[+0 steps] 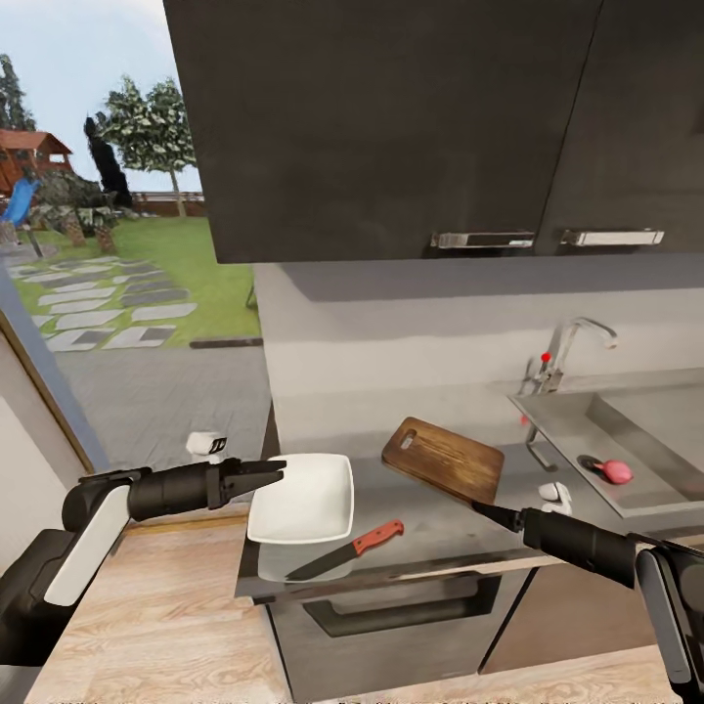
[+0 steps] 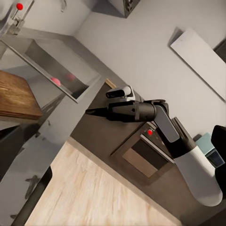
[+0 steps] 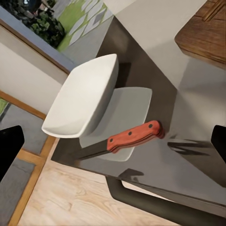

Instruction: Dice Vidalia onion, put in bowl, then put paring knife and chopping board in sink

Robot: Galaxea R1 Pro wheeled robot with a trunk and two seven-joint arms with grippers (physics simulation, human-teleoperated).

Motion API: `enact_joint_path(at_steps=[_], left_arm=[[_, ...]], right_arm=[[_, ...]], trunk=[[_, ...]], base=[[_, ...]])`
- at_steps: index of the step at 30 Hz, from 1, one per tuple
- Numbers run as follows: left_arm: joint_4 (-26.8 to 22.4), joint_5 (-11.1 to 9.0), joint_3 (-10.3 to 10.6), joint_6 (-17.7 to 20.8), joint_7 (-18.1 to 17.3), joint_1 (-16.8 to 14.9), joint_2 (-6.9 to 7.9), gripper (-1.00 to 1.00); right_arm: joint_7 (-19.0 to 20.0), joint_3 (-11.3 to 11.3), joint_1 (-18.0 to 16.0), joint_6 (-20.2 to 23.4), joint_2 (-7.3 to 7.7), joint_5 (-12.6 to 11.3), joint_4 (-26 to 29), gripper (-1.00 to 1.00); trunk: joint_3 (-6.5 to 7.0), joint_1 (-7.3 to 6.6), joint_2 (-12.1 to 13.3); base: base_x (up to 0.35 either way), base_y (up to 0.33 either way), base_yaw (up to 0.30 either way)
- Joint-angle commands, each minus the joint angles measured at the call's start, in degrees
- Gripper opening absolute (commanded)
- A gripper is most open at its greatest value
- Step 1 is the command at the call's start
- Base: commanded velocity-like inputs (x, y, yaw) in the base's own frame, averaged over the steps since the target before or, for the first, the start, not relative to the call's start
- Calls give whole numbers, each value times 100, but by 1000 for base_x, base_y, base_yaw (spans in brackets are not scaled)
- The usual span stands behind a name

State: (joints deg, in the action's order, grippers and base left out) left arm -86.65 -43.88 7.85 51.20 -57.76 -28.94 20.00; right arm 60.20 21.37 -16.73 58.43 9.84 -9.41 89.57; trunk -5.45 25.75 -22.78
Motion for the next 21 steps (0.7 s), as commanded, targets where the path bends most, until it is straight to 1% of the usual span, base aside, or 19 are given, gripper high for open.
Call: enact_joint_path(at_steps=[1, 21], left_arm=[[0, -27, 7, 30, 2, -6, 4, 100], [-1, -27, 6, 31, 2, -6, 4, 100]], right_arm=[[18, 5, -6, 27, 0, 0, 0, 100], [27, -14, -6, 21, -8, 0, 16, 100]], trunk=[[-22, 3, -14], [-208, 3, -14]], base=[[0, 0, 0], [0, 0, 0]])
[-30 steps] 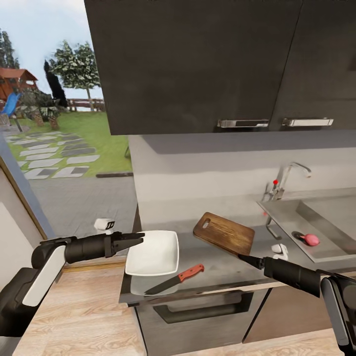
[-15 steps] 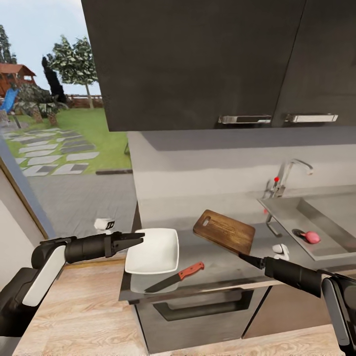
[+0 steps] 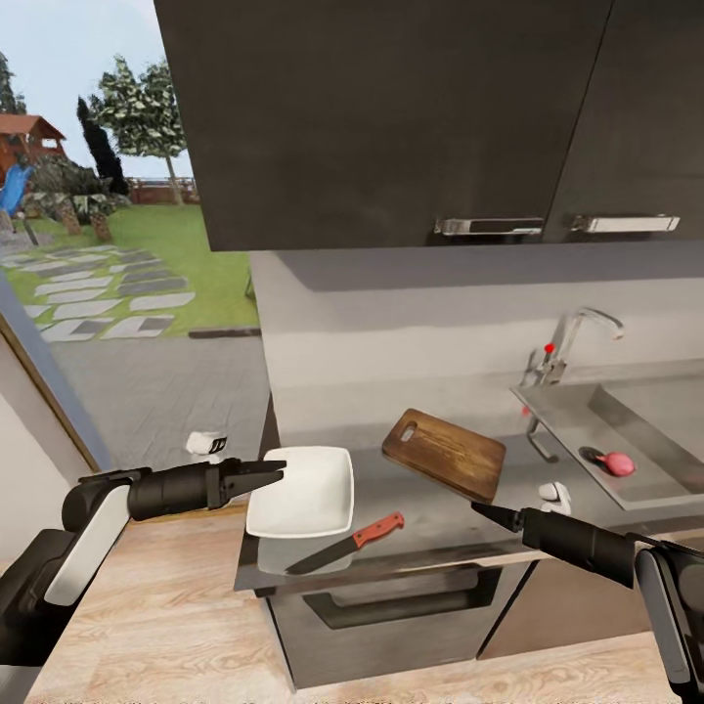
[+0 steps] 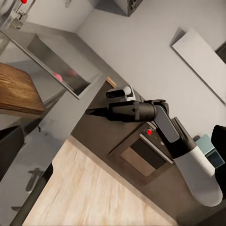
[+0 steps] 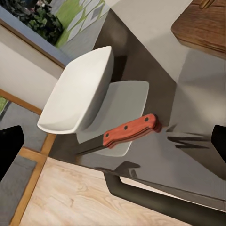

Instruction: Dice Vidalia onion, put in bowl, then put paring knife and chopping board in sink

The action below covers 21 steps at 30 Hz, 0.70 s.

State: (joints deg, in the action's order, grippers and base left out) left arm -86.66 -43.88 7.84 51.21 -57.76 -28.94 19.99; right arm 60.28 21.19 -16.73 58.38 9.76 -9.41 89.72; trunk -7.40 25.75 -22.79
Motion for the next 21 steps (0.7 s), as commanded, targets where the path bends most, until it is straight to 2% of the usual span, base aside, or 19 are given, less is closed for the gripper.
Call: enact_joint_path(at_steps=[1, 11, 21], left_arm=[[0, -28, 7, 30, 2, -6, 4, 100], [1, -32, 7, 9, -28, -6, 4, 100], [-8, -33, 7, 21, -3, -6, 4, 100]], right_arm=[[19, 5, -6, 26, 0, 0, 1, 100], [62, 33, -6, -61, -1, -64, 2, 100], [29, 47, -6, -60, 0, -61, 2, 100]], trunk=[[-22, 3, -13], [-50, 3, -13], [-138, 3, -13]], base=[[0, 0, 0], [0, 0, 0], [0, 0, 0]])
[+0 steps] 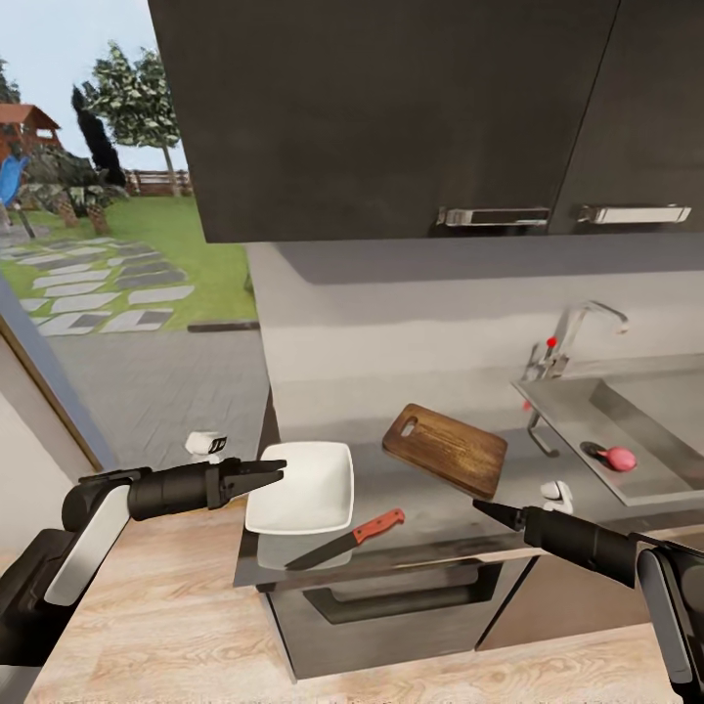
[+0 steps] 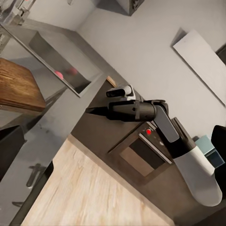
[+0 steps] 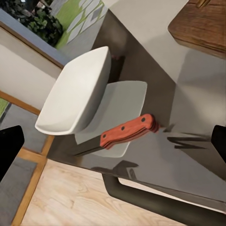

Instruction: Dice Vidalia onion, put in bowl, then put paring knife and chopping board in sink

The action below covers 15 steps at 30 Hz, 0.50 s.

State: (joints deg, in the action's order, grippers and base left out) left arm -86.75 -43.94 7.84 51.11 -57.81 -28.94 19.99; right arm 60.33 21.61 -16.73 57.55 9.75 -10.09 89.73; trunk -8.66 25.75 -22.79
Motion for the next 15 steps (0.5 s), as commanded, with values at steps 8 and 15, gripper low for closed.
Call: enact_joint_path(at_steps=[8, 15], left_arm=[[0, -27, 7, 30, 5, -7, 4, 100], [4, -25, 7, 26, 3, -6, 4, 100]], right_arm=[[68, -20, -6, 35, 6, -18, 1, 100], [261, -52, -6, 245, 3, -25, 1, 100]], trunk=[[-83, 3, -13], [-94, 3, -13]], base=[[0, 0, 3], [0, 0, 7]])
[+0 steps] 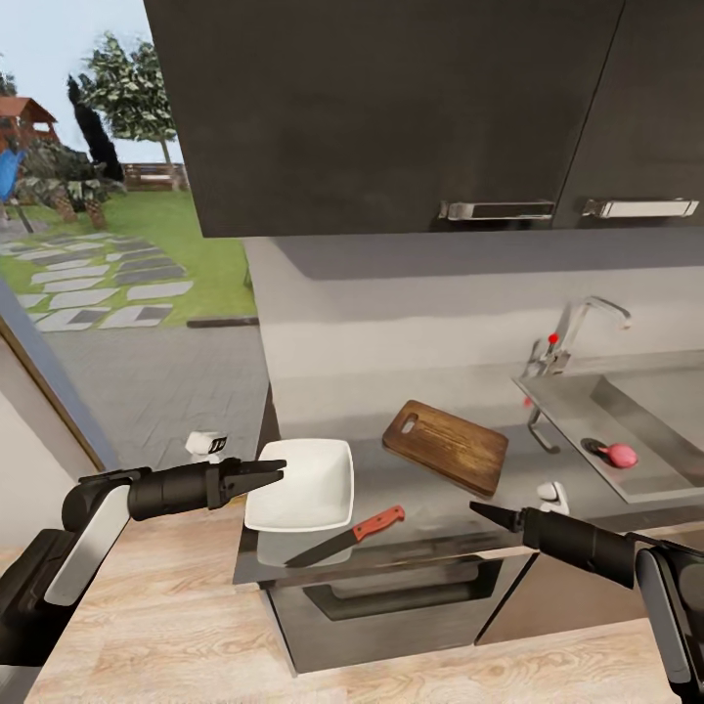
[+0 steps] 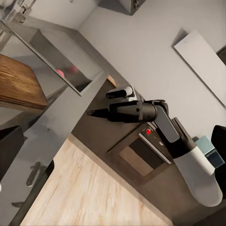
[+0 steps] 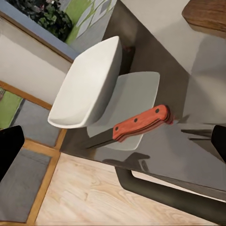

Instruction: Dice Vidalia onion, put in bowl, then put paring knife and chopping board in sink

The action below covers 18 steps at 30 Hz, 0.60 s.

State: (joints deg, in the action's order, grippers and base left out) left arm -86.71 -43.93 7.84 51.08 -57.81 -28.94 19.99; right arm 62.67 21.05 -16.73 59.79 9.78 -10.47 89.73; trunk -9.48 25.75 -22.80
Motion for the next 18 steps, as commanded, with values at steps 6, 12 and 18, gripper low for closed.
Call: enact_joint_path(at_steps=[6, 12, 18], left_arm=[[19, -32, 1, 30, -35, -6, 19, 100], [24, -33, -1, 34, -53, -6, 38, 100], [49, -25, -5, 68, -55, -6, 53, 100]], right_arm=[[-482, -3, -17, 21, -242, 161, 6, 100], [-2582, -5, -1081, 21, -984, 268, 10, 100], [-4147, -249, -2016, 21, -1308, 244, -47, 100]], trunk=[[-13, 3, -12], [-13, 3, -12], [-13, 3, -12]], base=[[0, 9, 1], [0, 144, 0], [15, 110, 0]])
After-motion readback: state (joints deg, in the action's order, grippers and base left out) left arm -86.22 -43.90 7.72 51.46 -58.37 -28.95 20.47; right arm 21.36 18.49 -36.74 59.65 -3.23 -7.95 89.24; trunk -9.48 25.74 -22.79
